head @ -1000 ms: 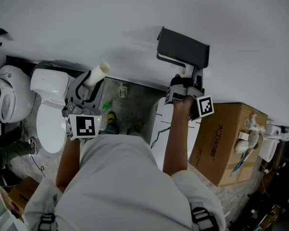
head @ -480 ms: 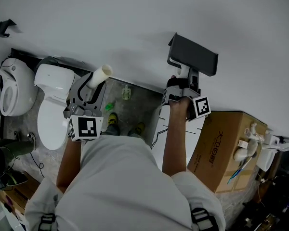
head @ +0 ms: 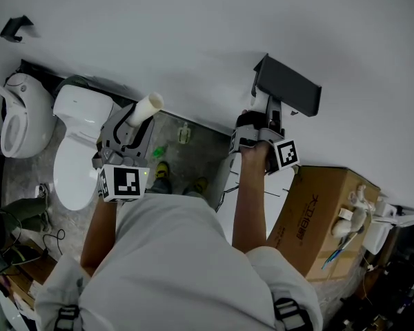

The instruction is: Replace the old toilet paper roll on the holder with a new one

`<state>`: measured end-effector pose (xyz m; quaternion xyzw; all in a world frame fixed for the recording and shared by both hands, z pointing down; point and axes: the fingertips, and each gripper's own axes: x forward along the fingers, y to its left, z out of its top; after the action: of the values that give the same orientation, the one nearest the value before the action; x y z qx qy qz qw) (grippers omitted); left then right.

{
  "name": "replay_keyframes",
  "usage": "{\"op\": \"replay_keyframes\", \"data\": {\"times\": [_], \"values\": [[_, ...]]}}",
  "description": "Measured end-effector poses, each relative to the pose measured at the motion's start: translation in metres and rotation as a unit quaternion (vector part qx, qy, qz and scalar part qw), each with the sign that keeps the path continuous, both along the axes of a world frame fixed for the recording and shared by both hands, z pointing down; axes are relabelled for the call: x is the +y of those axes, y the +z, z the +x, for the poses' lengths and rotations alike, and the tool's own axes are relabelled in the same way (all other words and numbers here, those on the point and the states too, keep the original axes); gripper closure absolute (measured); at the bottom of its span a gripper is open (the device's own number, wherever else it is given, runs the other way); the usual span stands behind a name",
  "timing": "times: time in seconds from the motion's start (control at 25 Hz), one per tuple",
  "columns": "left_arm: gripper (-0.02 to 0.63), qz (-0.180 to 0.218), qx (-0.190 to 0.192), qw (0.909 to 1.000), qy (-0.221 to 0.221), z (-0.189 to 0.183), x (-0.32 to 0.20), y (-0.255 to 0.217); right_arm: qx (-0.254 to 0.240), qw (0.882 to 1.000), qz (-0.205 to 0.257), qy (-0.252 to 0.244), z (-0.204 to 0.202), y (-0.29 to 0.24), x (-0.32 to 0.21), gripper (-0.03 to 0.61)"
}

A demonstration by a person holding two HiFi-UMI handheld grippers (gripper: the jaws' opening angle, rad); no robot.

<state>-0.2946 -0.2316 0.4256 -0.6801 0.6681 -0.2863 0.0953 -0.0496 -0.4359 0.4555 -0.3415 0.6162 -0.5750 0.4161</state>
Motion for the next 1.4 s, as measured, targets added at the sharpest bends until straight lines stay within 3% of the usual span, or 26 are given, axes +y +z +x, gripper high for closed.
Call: {"op": "replay_keyframes", "data": {"times": [0.36,0.6,1.04,1.24,1.4], "values": [[0.413,0.001,0.002,1.0000,-0.006,-0.005,0.002,-0.004,0.004,1.000,-0.003,-0.014,-0.005,0.005,0.002,0.284],[0.414,0.001,0.001,1.0000,0.006,-0.001,0.002,-0.004,0.012,1.000,0.005,-0.022,-0.004,0.005,0.009,0.244],[0.413,0.010,0.012,0.9988,0.047,0.023,-0.016,-0.010,0.045,0.999,-0.012,-0.001,0.033,0.018,0.043,0.236],[0.413,0.012,0.021,0.9962,0.084,0.047,-0.032,-0.011,0.080,0.996,-0.020,0.030,0.074,0.023,0.062,0.279],[0.413,0.015,0.032,0.9928,0.114,0.069,-0.050,-0.013,0.139,0.989,-0.013,0.050,0.107,0.023,0.076,0.360]]}}
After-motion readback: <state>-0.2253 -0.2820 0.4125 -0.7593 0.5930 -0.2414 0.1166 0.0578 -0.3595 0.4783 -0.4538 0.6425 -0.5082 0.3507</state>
